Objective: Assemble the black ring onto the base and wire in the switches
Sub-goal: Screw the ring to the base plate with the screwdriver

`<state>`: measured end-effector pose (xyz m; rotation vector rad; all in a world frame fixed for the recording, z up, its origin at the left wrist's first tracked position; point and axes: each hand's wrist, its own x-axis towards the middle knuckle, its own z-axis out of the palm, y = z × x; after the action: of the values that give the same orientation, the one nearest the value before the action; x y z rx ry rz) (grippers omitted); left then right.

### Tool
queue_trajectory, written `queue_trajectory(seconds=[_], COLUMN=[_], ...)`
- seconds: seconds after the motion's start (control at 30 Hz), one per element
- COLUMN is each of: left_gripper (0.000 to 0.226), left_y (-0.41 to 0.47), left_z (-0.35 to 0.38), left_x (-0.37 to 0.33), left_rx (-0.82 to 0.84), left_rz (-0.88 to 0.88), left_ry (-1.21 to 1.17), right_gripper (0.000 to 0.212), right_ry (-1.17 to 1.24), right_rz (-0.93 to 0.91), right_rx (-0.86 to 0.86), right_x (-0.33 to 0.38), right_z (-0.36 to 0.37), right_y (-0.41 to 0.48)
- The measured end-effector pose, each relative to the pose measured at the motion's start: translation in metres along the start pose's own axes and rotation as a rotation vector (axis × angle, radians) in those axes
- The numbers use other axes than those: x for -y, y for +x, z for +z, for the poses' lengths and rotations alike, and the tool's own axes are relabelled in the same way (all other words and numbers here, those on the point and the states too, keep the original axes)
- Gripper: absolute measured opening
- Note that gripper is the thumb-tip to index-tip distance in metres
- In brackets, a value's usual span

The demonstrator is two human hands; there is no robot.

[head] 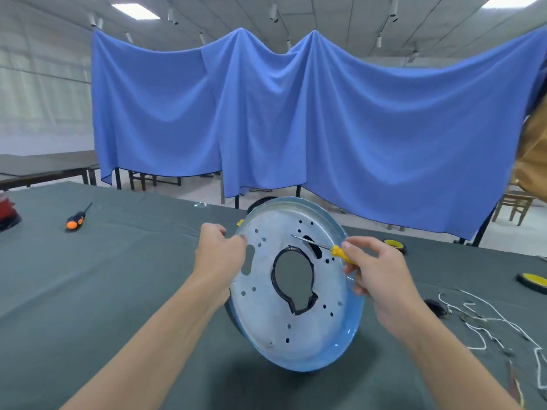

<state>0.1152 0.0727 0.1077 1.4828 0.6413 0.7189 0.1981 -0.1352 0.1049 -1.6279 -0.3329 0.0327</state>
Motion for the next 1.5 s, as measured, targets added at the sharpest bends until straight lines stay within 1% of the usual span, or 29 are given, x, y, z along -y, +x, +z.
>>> queue_trajectory(seconds=[0.07, 0.17, 0.3, 0.4, 0.47, 0.53, 0.63, 0.77, 0.87, 0.9, 1.0, 1.03, 1.1, 1.2, 1.27, 1.3, 1.33, 1.37, 1.43, 1.5], left_gripper=[0.023, 0.029, 0.034, 0.043, 0.044, 0.044, 0.047, 0.053, 0.063, 0.062, 0.036, 0.033, 0.028, 0.02, 0.015, 0.012, 0.014, 0.017, 0.015, 0.005], left_y=[0.002, 0.004, 0.0, -0.004, -0.005, -0.005, -0.001, 0.002, 0.005, 0.007, 0.01, 0.012, 0.015, 0.018, 0.019, 0.018, 0.017, 0.017, 0.019, 0.022], left_z=[0.005, 0.011, 0.016, 0.017, 0.016, 0.015, 0.013, 0.01, 0.004, 0.003, -0.002, -0.004, -0.007, -0.011, -0.013, -0.013, -0.013, -0.014, -0.018, -0.023], left_x=[-0.012, -0.027, -0.034, -0.027, -0.02, -0.011, 0.002, 0.012, 0.018, 0.022, 0.037, 0.044, 0.058, 0.08, 0.093, 0.097, 0.101, 0.104, 0.109, 0.114], left_rx=[-0.054, -0.133, -0.23, -0.248, -0.237, -0.228, -0.214, -0.15, -0.143, -0.145, -0.132, -0.121, -0.113, -0.068, -0.01, 0.023, 0.052, 0.072, 0.102, 0.141], left_rz=[0.079, 0.199, 0.478, 0.643, 0.72, 0.789, 0.908, 1.051, 1.206, 1.264, 1.415, 1.457, 1.531, 1.589, 1.584, 1.567, 1.561, 1.594, 1.722, 1.783], left_ry=[-0.015, -0.015, 0.137, 0.238, 0.28, 0.327, 0.401, 0.516, 0.669, 0.721, 0.856, 0.889, 0.939, 0.977, 0.943, 0.895, 0.852, 0.838, 0.897, 0.917], right_gripper=[0.007, 0.008, 0.01, 0.017, 0.019, 0.018, 0.025, 0.031, 0.039, 0.04, 0.032, 0.026, 0.018, 0.012, 0.014, 0.016, 0.018, 0.018, 0.021, 0.026], right_ry=[0.101, 0.225, 0.298, 0.442, 0.581, 0.691, 0.786, 0.887, 0.941, 0.922, 0.759, 0.658, 0.37, -0.142, -0.449, -0.558, -0.664, -0.771, -0.946, -1.04], right_rz=[0.044, 0.09, 0.126, 0.195, 0.302, 0.433, 0.547, 0.582, 0.544, 0.526, 0.462, 0.429, 0.346, 0.225, 0.13, 0.08, 0.036, -0.002, -0.06, -0.085], right_rx=[-0.03, -0.045, -0.104, -0.14, -0.108, -0.009, 0.089, 0.092, 0.122, 0.14, 0.178, 0.179, 0.164, 0.132, 0.119, 0.123, 0.129, 0.134, 0.145, 0.166], right_x=[0.002, 0.006, 0.001, -0.008, -0.014, -0.023, -0.037, -0.048, -0.052, -0.052, -0.056, -0.058, -0.063, -0.077, -0.087, -0.09, -0.094, -0.098, -0.101, -0.102], right_z=[0.001, 0.003, 0.001, -0.003, -0.004, -0.003, 0.001, 0.001, -0.001, -0.002, -0.005, -0.006, -0.006, -0.005, -0.005, -0.004, -0.004, -0.003, -0.001, 0.001], right_y=[0.0, -0.002, -0.005, -0.008, -0.012, -0.019, -0.029, -0.034, -0.032, -0.031, -0.027, -0.025, -0.023, -0.019, -0.02, -0.021, -0.022, -0.024, -0.026, -0.027])
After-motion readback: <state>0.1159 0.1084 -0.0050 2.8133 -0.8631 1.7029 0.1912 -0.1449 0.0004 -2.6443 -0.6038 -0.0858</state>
